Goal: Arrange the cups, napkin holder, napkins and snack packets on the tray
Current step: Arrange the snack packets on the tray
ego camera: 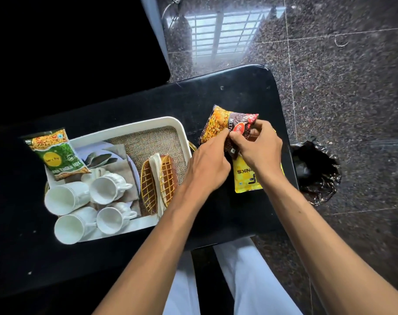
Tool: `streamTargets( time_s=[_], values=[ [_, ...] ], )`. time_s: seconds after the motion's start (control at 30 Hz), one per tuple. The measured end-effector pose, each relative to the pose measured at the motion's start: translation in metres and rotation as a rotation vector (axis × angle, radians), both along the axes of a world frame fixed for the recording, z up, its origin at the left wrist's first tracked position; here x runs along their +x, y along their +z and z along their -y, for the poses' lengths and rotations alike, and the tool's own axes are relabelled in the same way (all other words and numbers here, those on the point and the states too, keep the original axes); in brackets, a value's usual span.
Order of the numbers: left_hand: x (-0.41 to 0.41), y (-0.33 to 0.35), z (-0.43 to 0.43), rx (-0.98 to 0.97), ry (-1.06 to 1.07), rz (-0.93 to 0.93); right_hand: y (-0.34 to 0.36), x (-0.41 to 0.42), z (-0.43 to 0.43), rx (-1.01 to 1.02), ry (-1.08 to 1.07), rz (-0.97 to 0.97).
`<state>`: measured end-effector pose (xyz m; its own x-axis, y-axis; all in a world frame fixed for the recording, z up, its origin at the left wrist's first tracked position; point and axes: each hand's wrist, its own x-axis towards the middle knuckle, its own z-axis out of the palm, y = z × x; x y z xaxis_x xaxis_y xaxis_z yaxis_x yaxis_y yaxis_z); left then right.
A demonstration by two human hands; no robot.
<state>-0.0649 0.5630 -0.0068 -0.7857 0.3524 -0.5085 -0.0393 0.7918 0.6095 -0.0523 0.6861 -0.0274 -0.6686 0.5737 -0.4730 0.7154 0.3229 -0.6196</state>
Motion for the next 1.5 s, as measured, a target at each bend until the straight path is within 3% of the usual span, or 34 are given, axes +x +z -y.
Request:
streamTargets(
  time_s=[0.1, 0.27, 0.43, 0.53, 0.63, 0.87, 1.07, 1.5],
  values=[
    [-0.009, 0.003, 0.005, -0.055, 0.017, -0.093, 0.007, -0.008, 0.000, -0.052, 0.043, -0.086],
    [-0.054, 0.014, 0.040, -0.002, 0.117, -0.301, 0.032, -0.024, 0.002, 0.059, 0.294, -0.299],
    [-0.088, 0.037, 0.082, 0.147, -0.151, -0.144, 0.067, -0.040, 0.016, 0.137, 0.572, -0.514],
    [-0.090, 0.046, 0.108, 0.219, -0.095, -0.154, 0.082, -0.051, 0.033, 0.138, 0.660, -0.615],
    [-0.085, 0.046, 0.140, 0.269, 0.027, -0.228, 0.085, -0.058, 0.054, 0.079, 0.610, -0.671],
    [-0.065, 0.024, 0.201, 0.307, 0.398, -0.187, 0.063, -0.062, 0.119, -0.249, 0.572, -0.304],
    [-0.050, 0.007, 0.231, 0.162, 0.618, -0.194, 0.032, -0.080, 0.175, -0.154, 0.615, -0.192],
    [-0.040, -0.020, 0.253, 0.035, 0.778, 0.000, -0.009, -0.080, 0.233, -0.018, 0.697, -0.006]
  ],
)
